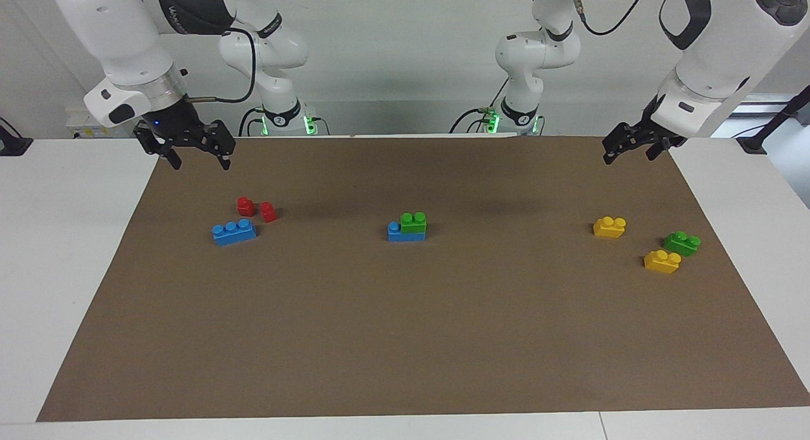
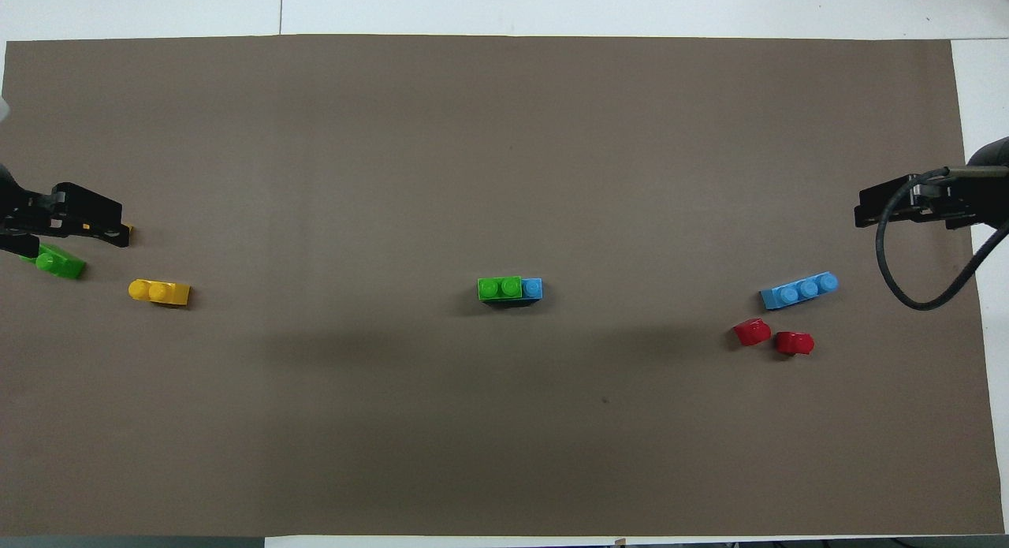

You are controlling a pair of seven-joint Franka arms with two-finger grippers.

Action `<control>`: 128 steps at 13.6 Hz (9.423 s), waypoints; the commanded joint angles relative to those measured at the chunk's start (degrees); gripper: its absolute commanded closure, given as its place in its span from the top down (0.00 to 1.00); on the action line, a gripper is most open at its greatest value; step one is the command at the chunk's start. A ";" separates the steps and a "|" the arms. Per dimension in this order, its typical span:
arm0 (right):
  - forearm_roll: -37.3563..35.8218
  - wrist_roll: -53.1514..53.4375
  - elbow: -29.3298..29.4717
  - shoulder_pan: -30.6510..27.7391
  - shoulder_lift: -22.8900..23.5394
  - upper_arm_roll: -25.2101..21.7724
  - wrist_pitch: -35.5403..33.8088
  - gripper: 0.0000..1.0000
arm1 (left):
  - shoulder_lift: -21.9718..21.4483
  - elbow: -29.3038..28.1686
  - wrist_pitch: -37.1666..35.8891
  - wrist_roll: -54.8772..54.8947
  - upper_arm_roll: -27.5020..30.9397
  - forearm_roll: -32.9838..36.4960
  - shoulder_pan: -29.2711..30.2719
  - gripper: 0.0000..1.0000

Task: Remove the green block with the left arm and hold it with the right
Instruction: 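Move the left gripper and the right gripper toward the green-blue brick pair, then grasp the green brick with the left gripper while the right gripper grasps blue, then pull the green brick off with the left gripper while the right gripper holds blue, then carry the green brick away with the left gripper while the right gripper carries blue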

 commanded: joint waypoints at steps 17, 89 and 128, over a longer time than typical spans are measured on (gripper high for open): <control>10.04 61.68 -7.93 6.49 -0.63 1.18 5.62 1.00 | -2.70 -4.86 3.49 -25.20 -0.99 -0.11 -3.34 1.00; 45.04 71.48 -30.17 28.02 16.78 1.27 57.21 0.00 | 13.38 -21.57 46.75 -133.01 -0.81 1.91 -39.13 0.00; 31.33 50.73 -24.72 -8.28 16.95 0.66 33.22 0.00 | 19.96 -20.43 52.37 -46.80 -0.55 -0.55 6.84 0.00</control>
